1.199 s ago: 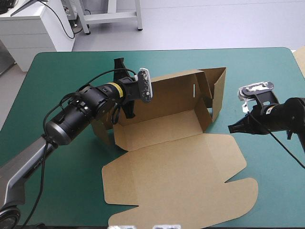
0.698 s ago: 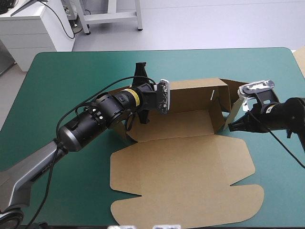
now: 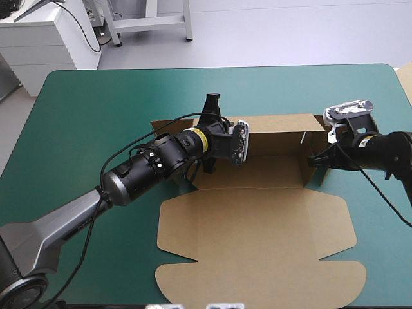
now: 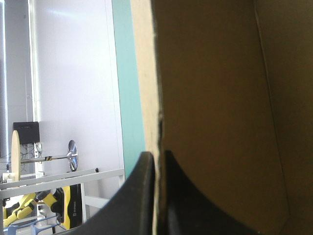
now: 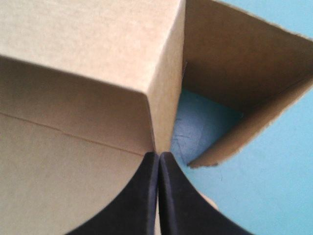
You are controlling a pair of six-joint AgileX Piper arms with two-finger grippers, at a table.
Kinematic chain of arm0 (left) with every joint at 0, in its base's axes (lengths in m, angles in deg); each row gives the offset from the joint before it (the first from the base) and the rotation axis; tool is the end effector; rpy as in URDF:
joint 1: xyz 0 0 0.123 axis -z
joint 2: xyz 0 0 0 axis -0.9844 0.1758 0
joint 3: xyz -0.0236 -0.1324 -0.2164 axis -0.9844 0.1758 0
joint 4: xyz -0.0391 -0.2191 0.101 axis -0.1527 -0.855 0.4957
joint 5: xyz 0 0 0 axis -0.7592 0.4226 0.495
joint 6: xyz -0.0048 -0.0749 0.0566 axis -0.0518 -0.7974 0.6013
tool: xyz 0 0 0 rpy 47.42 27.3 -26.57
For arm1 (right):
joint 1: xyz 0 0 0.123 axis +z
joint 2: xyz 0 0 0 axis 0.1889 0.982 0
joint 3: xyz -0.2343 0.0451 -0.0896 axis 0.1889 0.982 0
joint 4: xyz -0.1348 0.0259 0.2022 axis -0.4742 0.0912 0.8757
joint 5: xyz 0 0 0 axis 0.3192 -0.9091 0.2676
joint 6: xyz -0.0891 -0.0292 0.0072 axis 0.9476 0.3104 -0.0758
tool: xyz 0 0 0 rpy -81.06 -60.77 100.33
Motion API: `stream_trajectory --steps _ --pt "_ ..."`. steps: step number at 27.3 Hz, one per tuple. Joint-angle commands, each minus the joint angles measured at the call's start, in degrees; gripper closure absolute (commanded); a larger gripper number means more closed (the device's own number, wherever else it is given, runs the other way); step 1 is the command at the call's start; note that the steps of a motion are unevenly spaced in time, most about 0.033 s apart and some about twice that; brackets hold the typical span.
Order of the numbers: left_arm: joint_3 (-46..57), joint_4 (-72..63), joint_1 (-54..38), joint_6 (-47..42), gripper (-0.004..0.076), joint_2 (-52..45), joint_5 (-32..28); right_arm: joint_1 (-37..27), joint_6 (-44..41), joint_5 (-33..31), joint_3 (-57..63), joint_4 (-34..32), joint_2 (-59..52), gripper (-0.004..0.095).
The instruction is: Fold the box
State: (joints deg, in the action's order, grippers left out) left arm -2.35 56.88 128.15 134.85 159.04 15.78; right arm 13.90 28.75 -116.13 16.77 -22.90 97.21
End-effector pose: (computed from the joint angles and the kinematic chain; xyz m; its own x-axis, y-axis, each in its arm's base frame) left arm 0.2595 -0.2687 0.3226 0.4790 0.8420 -0.2482 0.5432 -0.0622 0.8373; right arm 0.2403 0.0271 0.3430 -0.7302 -0.1969 -0.6542 -0.2709 0.9625 0.0126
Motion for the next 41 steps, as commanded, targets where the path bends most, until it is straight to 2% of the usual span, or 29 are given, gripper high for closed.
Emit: stream_trajectory --steps 1,4,7,12,19,25,30,36,38,41 --pt "-1.82 0.13 1.03 -0.04 0.0731 -1.21 -2.61 -0.57 0.04 7.55 -1.48 0.07 -0.98 0.0927" --pt "-1.82 1.66 1.03 0.31 0.0731 -0.01 -2.99 -0.57 -3.00 10.78 -1.59 -3.15 -0.98 0.0927" --pt "-1.82 6.90 1.03 -2.34 0.0731 1.84 -3.07 -0.72 -10.65 15.47 -1.59 -12.04 -0.98 0.0927" --pt "-1.82 11.55 1.14 -8.00 0.0731 3.31 -1.88 -2.31 -11.33 16.09 -1.70 -13.00 -0.98 0.0928" --pt "-1.82 13.35 3.75 -8.00 0.0731 3.63 -1.97 -2.34 -11.33 19.41 -1.97 -13.77 -0.42 0.0927" --pt "-1.82 13.11 4.38 -8.00 0.0731 4.05 -1.22 -2.44 -11.33 16.45 -9.25 -13.77 4.97 0.0929" --pt "-1.82 13.51 4.38 -8.00 0.0731 4.63 1.15 -5.07 -11.33 12.22 -18.68 -11.82 12.24 0.0929" --pt "-1.82 14.36 5.17 -9.95 0.0731 6.22 3.14 -10.74 -6.93 3.83 -26.99 -3.06 20.48 0.0929" --pt "-1.82 17.48 6.28 -12.46 0.0731 6.43 2.60 -11.66 -4.87 3.06 -28.37 -0.34 22.23 0.0929" --pt "-1.82 24.35 7.58 -17.36 0.0731 6.85 2.32 -11.64 -3.76 4.41 -29.25 0.17 23.68 0.0929"
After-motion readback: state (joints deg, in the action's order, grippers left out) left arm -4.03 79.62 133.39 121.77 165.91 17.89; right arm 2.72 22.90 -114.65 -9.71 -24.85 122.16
